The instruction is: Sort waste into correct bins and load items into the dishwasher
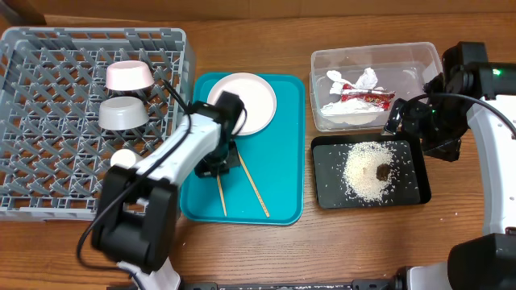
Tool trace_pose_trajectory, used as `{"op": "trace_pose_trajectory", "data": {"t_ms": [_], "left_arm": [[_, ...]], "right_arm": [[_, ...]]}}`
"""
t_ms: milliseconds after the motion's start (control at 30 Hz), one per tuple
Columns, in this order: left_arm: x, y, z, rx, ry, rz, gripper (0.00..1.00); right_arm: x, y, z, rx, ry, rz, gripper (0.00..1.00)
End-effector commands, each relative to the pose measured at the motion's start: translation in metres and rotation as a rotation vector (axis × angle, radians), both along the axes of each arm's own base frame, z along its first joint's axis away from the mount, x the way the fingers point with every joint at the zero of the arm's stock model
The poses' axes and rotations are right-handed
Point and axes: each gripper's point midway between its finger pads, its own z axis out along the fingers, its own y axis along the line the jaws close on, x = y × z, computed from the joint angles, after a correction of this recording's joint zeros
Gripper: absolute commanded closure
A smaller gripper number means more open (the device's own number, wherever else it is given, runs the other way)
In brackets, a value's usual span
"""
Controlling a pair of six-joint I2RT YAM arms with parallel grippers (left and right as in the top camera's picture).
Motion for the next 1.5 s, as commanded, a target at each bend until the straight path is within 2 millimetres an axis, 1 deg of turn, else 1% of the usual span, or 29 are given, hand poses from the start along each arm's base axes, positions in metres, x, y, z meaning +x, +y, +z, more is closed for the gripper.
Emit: {"op": "trace_pose_trajectory", "data": {"t_ms": [0, 67, 100, 167, 233, 300, 367, 467, 567, 633, 667, 700, 733, 800, 867, 933, 1000, 1033, 1067, 1100, 1200, 1333, 1400, 1467], "left_arm": [[0.034, 0.012, 0.074, -0.060, -0.217, -0.099, 0.96], [0.044, 0.026, 0.095, -0.059, -0.275, -0.125, 0.96], [0.051, 0.041, 0.111, -0.049, -0.323, -0.158, 0.96], [0.058, 0.056, 0.121, -0.034, -0.356, -0.185, 0.96], [0.061, 0.070, 0.122, -0.012, -0.363, -0.232, 0.96], [0.064, 0.083, 0.119, 0.010, -0.353, -0.296, 0.96], [0.068, 0.091, 0.116, 0.023, -0.348, -0.319, 0.96], [0.075, 0.105, 0.107, 0.028, -0.343, -0.287, 0.96], [0.078, 0.109, 0.093, 0.026, -0.310, -0.277, 0.96], [0.079, 0.110, 0.084, 0.023, -0.285, -0.275, 0.86], [0.079, 0.110, 0.080, 0.026, -0.272, -0.274, 0.85], [0.079, 0.112, 0.076, 0.033, -0.260, -0.273, 0.81], [0.078, 0.112, 0.074, 0.033, -0.251, -0.272, 0.77], [0.078, 0.111, 0.073, 0.028, -0.248, -0.262, 0.71], [0.079, 0.106, 0.075, 0.000, -0.259, -0.260, 0.65], [0.079, 0.092, 0.077, -0.060, -0.266, -0.274, 0.55], [0.076, 0.074, 0.080, -0.148, -0.268, -0.269, 0.50], [0.074, 0.061, 0.082, -0.213, -0.266, -0.254, 0.48], [0.069, 0.042, 0.083, -0.295, -0.254, -0.235, 0.45], [0.067, 0.034, 0.084, -0.326, -0.244, -0.210, 0.42], [0.059, 0.011, 0.084, -0.380, -0.210, -0.142, 0.44], [0.048, -0.019, 0.078, -0.372, -0.174, -0.178, 0.43], [0.042, -0.028, 0.072, -0.338, -0.152, -0.176, 0.42], [0.033, -0.033, 0.064, -0.289, -0.125, -0.129, 0.44]], "right_arm": [[0.003, -0.001, 0.013, -0.005, -0.054, 0.005, 0.00], [0.003, -0.001, 0.013, -0.005, -0.054, 0.005, 0.00], [0.003, -0.001, 0.014, -0.005, -0.055, 0.005, 0.00], [0.003, -0.001, 0.013, -0.005, -0.054, 0.005, 0.00], [0.003, -0.001, 0.014, -0.005, -0.055, 0.005, 0.00], [0.003, -0.001, 0.013, -0.005, -0.054, 0.005, 0.00], [0.003, -0.001, 0.013, -0.005, -0.054, 0.005, 0.00], [0.003, -0.001, 0.013, -0.005, -0.054, 0.005, 0.00], [0.003, 0.000, 0.013, -0.005, -0.054, 0.005, 0.00], [0.003, 0.000, 0.013, -0.005, -0.054, 0.005, 0.00], [0.003, -0.001, 0.013, -0.005, -0.054, 0.005, 0.00], [0.003, -0.001, 0.013, -0.005, -0.054, 0.005, 0.00], [0.003, -0.001, 0.014, -0.005, -0.054, 0.005, 0.00], [0.003, -0.001, 0.013, -0.005, -0.054, 0.005, 0.00], [0.003, -0.001, 0.013, -0.005, -0.054, 0.005, 0.00], [0.003, -0.001, 0.013, -0.005, -0.054, 0.005, 0.00], [0.003, -0.001, 0.013, -0.005, -0.054, 0.005, 0.00], [0.003, -0.001, 0.013, -0.005, -0.054, 0.005, 0.00], [0.003, -0.001, 0.014, -0.005, -0.055, 0.005, 0.00], [0.003, -0.001, 0.014, -0.005, -0.055, 0.005, 0.00], [0.003, -0.001, 0.013, -0.005, -0.055, 0.005, 0.00], [0.003, -0.001, 0.014, -0.005, -0.055, 0.005, 0.00], [0.003, -0.001, 0.013, -0.005, -0.054, 0.005, 0.00], [0.003, -0.001, 0.013, -0.005, -0.054, 0.005, 0.00]]}}
